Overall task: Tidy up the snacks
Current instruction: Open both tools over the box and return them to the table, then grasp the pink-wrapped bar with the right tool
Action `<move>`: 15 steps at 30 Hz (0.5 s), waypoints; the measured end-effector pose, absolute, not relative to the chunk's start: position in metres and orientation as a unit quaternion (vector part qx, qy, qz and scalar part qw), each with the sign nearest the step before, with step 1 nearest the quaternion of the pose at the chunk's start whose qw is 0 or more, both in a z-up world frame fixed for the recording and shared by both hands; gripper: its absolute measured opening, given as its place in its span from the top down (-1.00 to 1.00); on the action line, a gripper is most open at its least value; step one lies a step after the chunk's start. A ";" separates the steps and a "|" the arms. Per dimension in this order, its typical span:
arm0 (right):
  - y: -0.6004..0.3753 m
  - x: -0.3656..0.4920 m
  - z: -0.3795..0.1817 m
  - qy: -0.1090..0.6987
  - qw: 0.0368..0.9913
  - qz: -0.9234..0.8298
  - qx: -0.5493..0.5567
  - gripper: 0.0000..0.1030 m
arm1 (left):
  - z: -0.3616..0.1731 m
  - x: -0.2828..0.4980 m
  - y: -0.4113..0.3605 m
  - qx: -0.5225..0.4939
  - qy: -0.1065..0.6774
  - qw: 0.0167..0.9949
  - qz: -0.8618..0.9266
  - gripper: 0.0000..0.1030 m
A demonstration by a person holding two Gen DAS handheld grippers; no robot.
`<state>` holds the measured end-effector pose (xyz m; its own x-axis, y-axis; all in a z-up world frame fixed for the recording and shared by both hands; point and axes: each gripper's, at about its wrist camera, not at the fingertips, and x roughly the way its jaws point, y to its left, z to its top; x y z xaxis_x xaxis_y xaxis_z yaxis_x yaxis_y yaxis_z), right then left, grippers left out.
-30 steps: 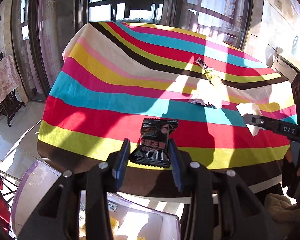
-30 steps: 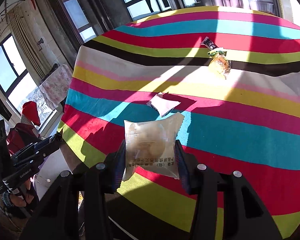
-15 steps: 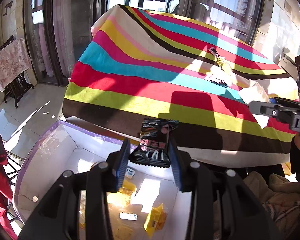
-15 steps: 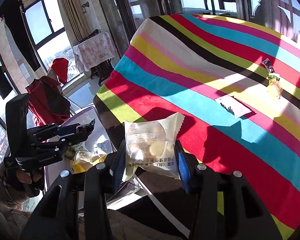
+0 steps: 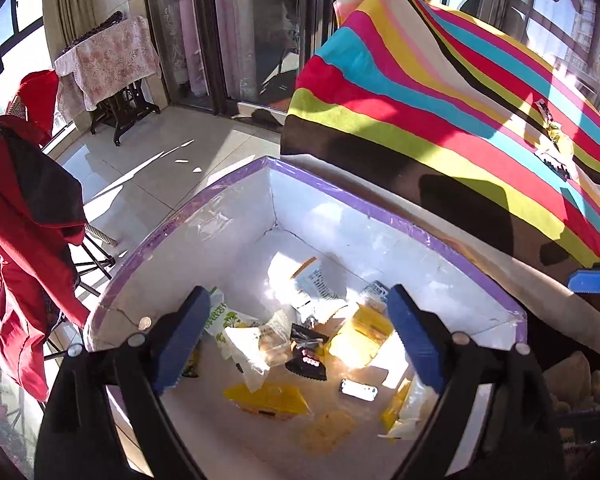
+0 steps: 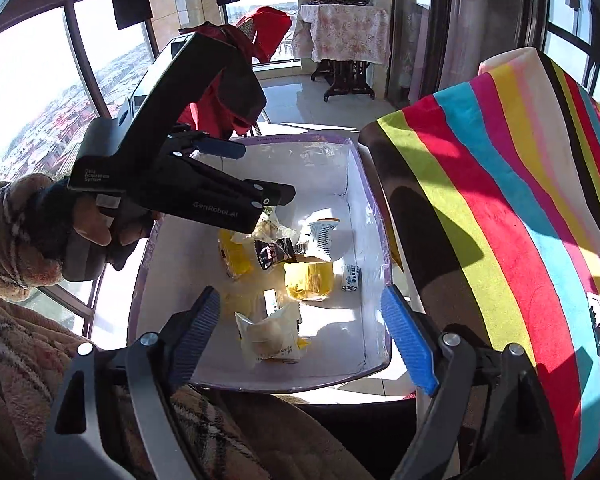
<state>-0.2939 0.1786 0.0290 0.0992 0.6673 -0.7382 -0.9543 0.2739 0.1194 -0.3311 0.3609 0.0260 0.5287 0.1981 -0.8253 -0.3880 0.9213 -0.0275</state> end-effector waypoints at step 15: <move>-0.008 -0.172 0.010 0.427 0.856 0.284 0.067 -0.68 | 0.070 -0.169 0.200 -0.016 0.407 0.913 -0.024 -0.97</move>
<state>-0.1717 -0.0081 0.0102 0.4735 0.5433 -0.6933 -0.4279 0.8299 0.3581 -0.1686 0.1995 0.0698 0.6672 -0.0562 -0.7427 0.0306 0.9984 -0.0481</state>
